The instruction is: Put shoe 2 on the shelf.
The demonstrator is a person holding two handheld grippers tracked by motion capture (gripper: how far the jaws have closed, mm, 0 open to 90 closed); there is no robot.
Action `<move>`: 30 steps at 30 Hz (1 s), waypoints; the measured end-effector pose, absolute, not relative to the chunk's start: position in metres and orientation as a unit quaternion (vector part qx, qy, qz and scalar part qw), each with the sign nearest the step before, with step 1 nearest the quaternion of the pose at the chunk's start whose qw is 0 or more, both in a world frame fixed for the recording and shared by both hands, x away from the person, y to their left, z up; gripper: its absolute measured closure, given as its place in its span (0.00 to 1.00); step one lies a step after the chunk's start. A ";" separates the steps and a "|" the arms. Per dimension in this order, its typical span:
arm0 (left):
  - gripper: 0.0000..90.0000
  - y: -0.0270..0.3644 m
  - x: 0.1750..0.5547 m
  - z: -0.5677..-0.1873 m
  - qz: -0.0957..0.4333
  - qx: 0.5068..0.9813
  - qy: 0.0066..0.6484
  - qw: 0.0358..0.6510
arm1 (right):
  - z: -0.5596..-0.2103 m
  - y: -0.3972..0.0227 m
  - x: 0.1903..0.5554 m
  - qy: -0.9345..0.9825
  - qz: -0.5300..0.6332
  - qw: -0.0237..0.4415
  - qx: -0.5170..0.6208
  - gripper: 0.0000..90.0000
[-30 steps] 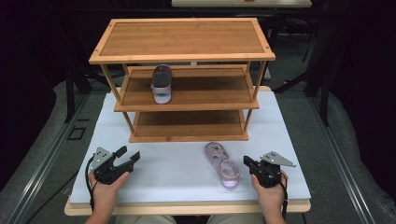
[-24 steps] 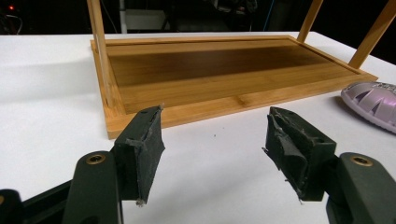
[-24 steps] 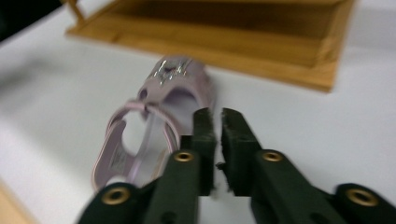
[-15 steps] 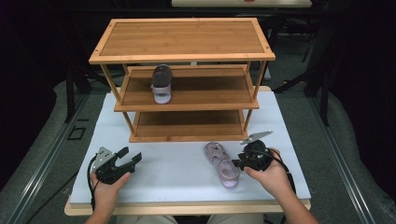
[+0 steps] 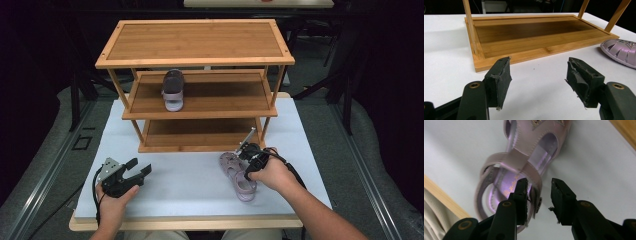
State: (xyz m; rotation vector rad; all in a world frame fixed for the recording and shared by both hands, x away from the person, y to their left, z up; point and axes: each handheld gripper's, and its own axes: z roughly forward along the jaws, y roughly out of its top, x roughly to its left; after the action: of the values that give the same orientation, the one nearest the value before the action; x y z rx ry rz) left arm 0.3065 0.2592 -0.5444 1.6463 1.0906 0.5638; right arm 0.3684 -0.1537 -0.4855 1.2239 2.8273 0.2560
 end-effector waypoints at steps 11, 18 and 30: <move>0.40 0.256 0.307 -0.546 0.228 0.688 0.454 0.518 | -0.493 -0.150 0.377 0.914 0.051 -0.003 0.402 0.80; 0.40 0.257 0.307 -0.546 0.228 0.687 0.456 0.517 | -0.500 -0.150 0.379 0.912 0.047 -0.018 0.408 0.83; 0.40 0.258 0.307 -0.546 0.227 0.684 0.461 0.518 | -0.502 -0.151 0.378 0.918 0.048 -0.015 0.393 0.92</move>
State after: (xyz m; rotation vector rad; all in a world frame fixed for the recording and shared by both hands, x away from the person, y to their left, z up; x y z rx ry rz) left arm 0.3069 0.2579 -0.5465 1.6416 1.1059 0.5448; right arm 0.3779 -0.1512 -0.5018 1.2463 2.9126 0.1514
